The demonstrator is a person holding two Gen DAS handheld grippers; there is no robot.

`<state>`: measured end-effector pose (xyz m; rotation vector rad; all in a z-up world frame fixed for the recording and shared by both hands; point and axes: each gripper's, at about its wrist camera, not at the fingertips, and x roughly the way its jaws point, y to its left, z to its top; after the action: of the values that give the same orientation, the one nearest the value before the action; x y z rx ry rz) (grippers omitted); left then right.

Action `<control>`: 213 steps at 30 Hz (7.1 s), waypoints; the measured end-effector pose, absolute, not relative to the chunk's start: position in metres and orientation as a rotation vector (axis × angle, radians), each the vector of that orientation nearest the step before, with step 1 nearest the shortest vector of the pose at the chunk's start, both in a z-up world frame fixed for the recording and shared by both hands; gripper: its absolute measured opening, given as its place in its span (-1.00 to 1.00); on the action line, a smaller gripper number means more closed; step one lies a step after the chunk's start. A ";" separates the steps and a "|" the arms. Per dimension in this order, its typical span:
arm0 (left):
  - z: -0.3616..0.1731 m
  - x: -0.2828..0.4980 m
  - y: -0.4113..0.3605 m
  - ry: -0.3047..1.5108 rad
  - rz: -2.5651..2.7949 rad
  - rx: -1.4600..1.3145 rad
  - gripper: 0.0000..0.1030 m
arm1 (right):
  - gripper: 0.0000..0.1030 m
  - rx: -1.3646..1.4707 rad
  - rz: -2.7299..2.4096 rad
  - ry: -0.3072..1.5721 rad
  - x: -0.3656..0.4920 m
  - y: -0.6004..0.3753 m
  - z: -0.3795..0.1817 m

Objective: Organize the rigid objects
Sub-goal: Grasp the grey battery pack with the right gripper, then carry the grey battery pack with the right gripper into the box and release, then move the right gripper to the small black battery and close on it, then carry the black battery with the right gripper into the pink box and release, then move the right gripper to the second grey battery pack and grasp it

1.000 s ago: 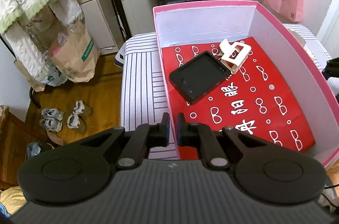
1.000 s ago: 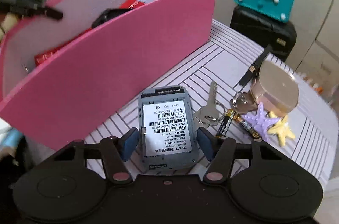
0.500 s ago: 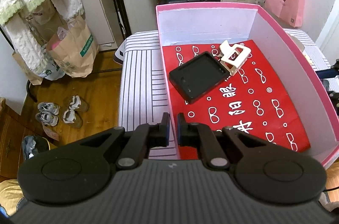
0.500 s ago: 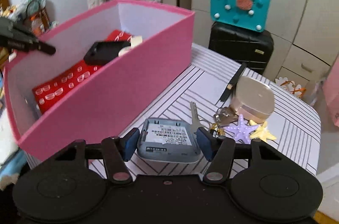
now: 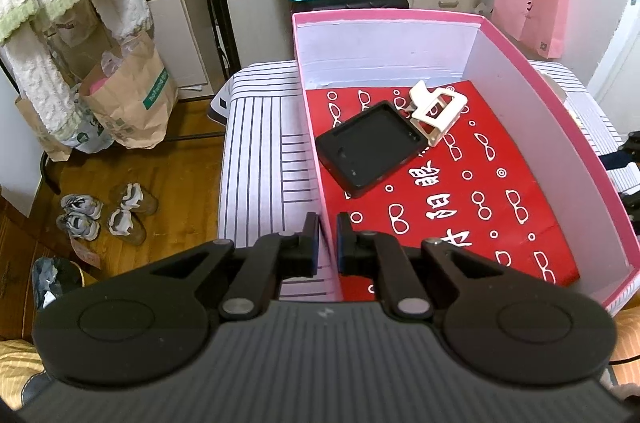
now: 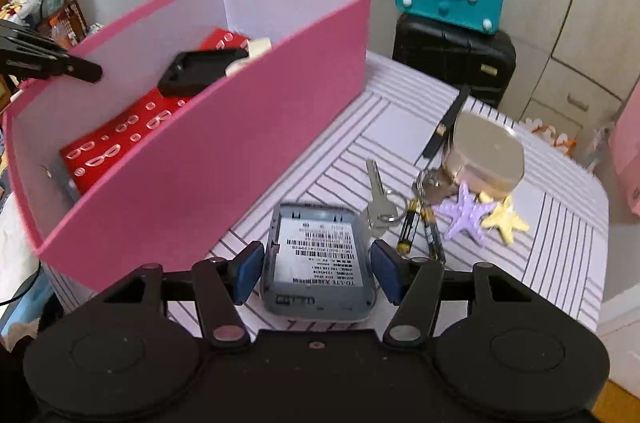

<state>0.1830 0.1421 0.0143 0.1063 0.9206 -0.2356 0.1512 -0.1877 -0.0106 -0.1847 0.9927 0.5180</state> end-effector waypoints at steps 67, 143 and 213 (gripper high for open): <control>0.011 0.189 0.160 0.919 -0.354 0.035 -0.73 | 0.26 -0.651 0.997 1.136 0.245 0.034 -0.011; 0.012 0.196 0.157 0.971 -0.275 -0.037 -0.77 | -0.81 0.113 0.371 0.881 0.249 -0.219 -0.004; 0.012 0.193 0.160 0.952 -0.279 -0.067 -0.74 | -0.08 0.000 0.346 0.873 0.106 -0.220 0.060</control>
<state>0.1932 0.1599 0.0117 -0.0667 0.9519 -0.2792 0.1055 -0.2201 0.0597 -0.0002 0.8729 0.3463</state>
